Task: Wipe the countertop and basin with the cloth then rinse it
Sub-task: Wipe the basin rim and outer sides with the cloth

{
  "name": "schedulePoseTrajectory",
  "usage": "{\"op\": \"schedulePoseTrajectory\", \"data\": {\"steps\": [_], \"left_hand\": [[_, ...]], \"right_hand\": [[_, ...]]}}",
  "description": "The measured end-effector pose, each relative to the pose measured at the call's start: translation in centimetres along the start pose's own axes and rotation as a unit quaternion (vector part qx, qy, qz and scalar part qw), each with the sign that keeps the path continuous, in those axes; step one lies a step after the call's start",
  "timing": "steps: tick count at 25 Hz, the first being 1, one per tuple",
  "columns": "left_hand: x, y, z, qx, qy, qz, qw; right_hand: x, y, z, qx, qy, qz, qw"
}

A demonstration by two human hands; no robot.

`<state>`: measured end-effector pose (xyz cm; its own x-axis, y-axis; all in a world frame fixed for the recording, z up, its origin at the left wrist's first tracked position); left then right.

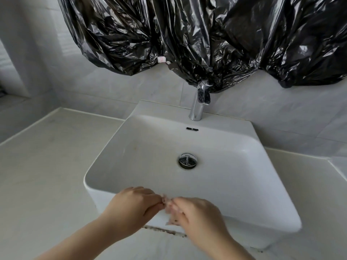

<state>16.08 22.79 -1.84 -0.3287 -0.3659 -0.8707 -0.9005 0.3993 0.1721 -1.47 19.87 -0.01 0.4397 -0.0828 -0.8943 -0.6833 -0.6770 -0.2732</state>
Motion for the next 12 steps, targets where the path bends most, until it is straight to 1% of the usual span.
{"op": "schedulePoseTrajectory", "data": {"steps": [1,2,3,5,7,8,9,10,12], "left_hand": [[-0.4,-0.8,0.2,-0.003,0.001,0.000,1.000],[-1.0,-1.8,0.5,-0.012,0.004,0.001,1.000],[-1.7,-3.0,1.0,-0.024,0.009,0.005,1.000],[-3.0,-5.5,2.4,-0.044,0.025,0.008,0.999],[-3.7,-7.3,3.5,-0.032,0.045,0.001,0.999],[-3.9,-7.7,3.7,-0.022,0.047,0.008,0.999],[-3.7,-7.8,3.7,-0.015,0.047,0.014,0.999],[-3.6,-8.0,3.7,-0.009,0.047,0.015,0.999],[-3.7,-8.4,3.8,-0.009,0.053,0.011,0.998]], "right_hand": [[0.8,-0.1,-0.3,0.009,-0.030,-0.041,0.999],[0.3,0.4,-0.1,0.038,-0.047,-0.057,0.996],[-0.4,0.8,0.7,0.044,-0.051,-0.048,0.997],[-1.6,2.1,2.2,0.092,-0.067,-0.044,0.992],[-2.1,1.4,1.9,0.111,-0.027,-0.041,0.993],[-1.4,-0.5,0.6,0.117,-0.017,-0.075,0.990],[0.1,-2.7,-0.8,0.111,-0.023,-0.087,0.990],[2.0,-4.9,-2.2,0.092,-0.036,-0.066,0.993],[4.6,-7.9,-4.8,0.023,0.044,0.012,0.999]]}}
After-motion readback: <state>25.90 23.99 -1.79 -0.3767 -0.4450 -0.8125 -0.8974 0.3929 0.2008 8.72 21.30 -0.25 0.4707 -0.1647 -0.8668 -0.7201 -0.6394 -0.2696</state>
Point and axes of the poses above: each hand's wrist, its own z-axis away from the middle knuckle, its own x-axis out of the palm, y = z × x, the point moved 4 cm from there along -z, towards the middle knuckle, and after that the axes turned 3 degrees about y, right-handed, at the moved point
